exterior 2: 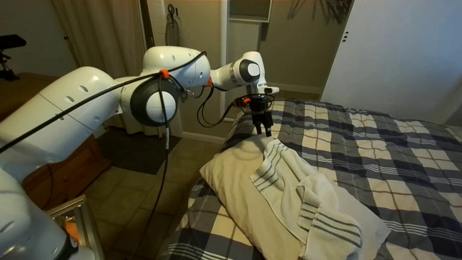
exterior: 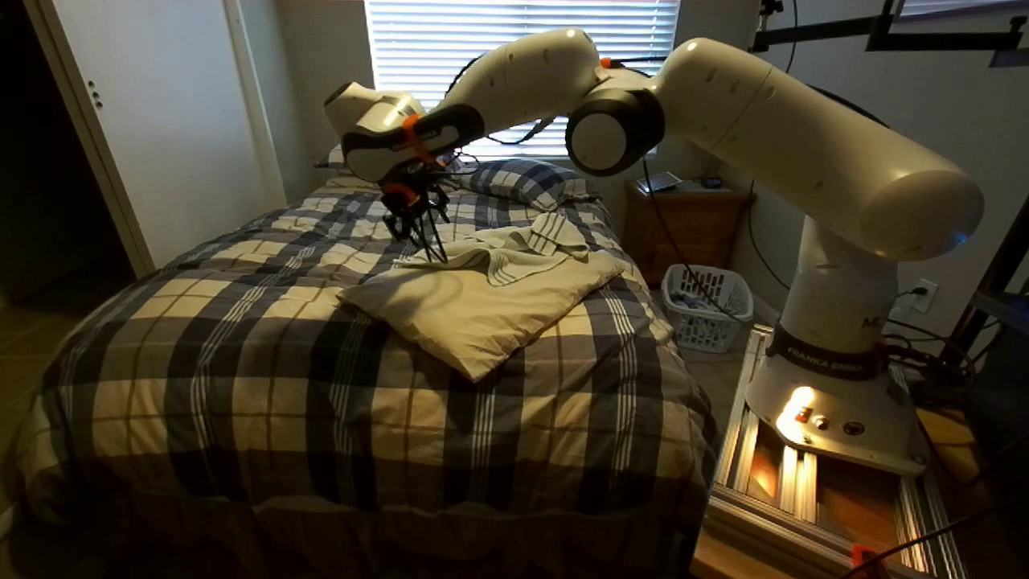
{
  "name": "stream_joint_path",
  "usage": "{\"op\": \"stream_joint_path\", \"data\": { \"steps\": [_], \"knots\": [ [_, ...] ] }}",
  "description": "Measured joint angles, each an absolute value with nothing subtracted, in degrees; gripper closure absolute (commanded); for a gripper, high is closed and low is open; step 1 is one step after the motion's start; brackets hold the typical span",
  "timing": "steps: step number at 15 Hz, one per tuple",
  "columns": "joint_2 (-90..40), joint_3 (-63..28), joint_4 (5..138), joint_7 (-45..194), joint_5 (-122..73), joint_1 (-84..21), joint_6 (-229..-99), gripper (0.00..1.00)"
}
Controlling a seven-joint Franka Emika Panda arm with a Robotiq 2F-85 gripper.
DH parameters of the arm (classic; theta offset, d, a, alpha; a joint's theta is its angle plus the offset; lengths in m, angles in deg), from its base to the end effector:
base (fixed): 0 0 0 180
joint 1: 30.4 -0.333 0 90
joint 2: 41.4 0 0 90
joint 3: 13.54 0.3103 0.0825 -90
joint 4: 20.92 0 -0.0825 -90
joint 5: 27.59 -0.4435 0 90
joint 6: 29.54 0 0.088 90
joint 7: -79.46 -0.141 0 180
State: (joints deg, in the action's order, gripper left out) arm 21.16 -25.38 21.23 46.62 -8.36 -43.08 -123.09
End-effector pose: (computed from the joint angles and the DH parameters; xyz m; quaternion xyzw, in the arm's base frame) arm 0.8266 0.0407 0.2390 0.9423 -0.1970 -0.0010 0.2707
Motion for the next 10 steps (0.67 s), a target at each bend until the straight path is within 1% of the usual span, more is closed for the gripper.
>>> {"op": "stream_joint_path", "data": {
  "steps": [6,10],
  "knots": [
    [20.00,-28.20,29.35,46.91,-5.15,-44.59,-121.55,0.00],
    [16.70,-28.50,37.39,48.82,-4.65,-44.85,-121.36,0.00]
  ]
}}
